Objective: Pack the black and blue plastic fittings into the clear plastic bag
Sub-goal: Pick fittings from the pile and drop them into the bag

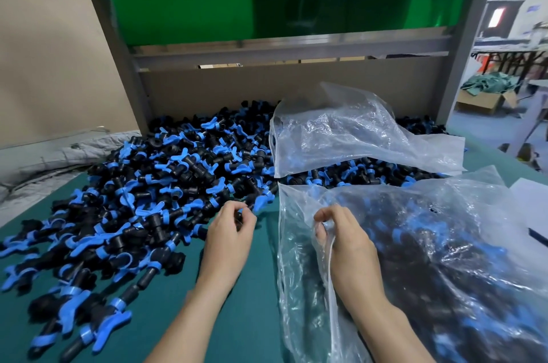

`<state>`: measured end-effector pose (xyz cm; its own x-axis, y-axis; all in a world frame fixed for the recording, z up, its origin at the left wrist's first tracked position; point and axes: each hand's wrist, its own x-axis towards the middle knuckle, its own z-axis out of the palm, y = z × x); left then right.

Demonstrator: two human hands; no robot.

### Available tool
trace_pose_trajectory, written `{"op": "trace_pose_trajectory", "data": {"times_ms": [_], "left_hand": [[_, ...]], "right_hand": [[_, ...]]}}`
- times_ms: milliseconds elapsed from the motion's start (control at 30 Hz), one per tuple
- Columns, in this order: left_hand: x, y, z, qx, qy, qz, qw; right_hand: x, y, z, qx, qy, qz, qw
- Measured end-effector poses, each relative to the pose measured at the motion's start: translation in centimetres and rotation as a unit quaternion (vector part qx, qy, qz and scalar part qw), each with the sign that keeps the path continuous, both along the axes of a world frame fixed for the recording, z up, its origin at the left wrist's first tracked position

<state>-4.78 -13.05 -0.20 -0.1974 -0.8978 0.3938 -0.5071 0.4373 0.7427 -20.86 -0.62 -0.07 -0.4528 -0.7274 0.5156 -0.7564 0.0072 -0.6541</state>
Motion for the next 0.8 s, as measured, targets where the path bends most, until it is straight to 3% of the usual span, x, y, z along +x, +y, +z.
{"op": "trace_pose_trajectory", "data": {"times_ms": [100, 233, 800], "left_hand": [[0.5, 1.6, 0.3, 0.093, 0.217, -0.066, 0.969], [-0.2, 3.7, 0.7, 0.178, 0.332, -0.126, 0.918], [-0.4, 3.9, 0.4, 0.257, 0.308, -0.2, 0.894]], "right_hand": [[0.0, -0.2, 0.0, -0.006, 0.026, -0.005, 1.0], [-0.1, -0.1, -0.2, -0.013, 0.042, -0.004, 0.999], [0.6, 0.0, 0.5, 0.057, 0.115, 0.002, 0.992]]}}
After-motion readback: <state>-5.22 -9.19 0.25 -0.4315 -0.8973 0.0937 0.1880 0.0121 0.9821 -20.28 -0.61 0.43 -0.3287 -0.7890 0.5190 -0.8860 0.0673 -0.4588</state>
